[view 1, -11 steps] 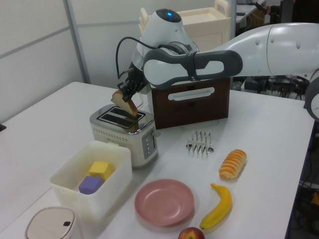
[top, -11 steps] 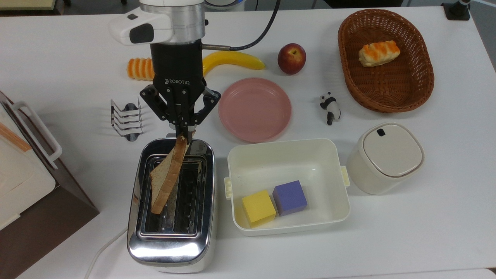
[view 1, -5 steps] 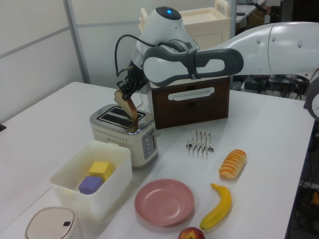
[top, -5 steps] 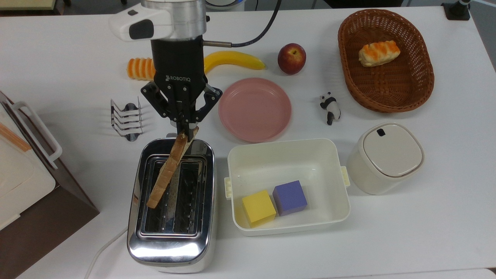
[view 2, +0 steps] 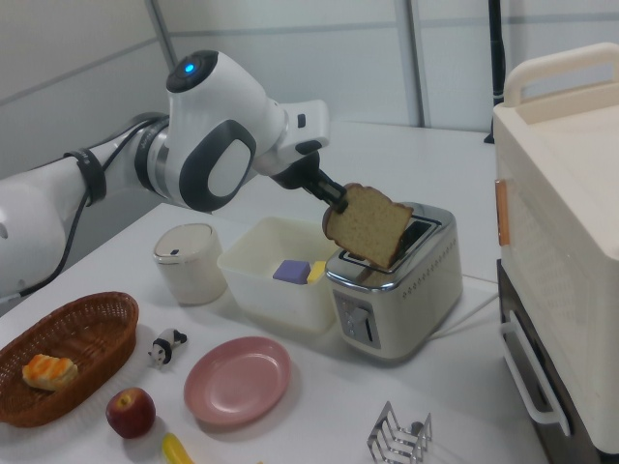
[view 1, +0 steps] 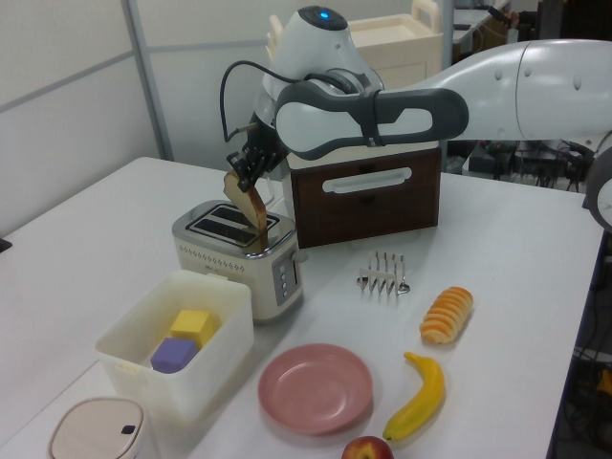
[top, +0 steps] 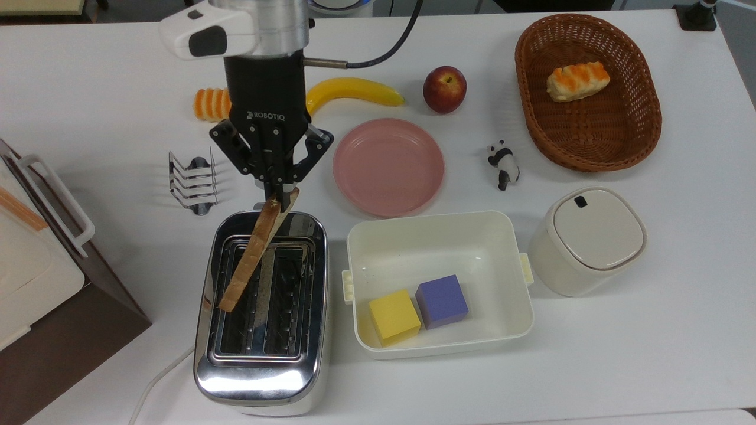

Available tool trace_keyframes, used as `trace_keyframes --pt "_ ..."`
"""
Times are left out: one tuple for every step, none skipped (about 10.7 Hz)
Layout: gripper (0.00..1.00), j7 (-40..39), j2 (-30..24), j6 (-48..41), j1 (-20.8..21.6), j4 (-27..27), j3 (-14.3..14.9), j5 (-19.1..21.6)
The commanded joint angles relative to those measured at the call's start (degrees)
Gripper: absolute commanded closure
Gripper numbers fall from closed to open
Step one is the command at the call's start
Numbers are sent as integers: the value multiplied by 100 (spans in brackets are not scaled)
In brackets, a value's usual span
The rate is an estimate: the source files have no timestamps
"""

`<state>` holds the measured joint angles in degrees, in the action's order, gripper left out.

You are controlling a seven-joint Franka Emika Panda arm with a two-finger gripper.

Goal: Put the bread in the toaster
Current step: 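Lower the bread slice edge-first into the toaster slot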

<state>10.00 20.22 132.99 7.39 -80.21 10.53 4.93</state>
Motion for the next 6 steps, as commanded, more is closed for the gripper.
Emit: trace_keyframes --pt "83 -120 148 -98 -35 -21 46 -1" --pt "1 -112 236 -72 -36 -12 46 -1" --pt "0 -60 246 -11 -18 -4 46 8" --pt "0 -51 211 -1 -18 5 46 16" --pt "0 10 150 -1 -27 5 46 25" --pt "0 98 79 -1 -44 5 46 25"
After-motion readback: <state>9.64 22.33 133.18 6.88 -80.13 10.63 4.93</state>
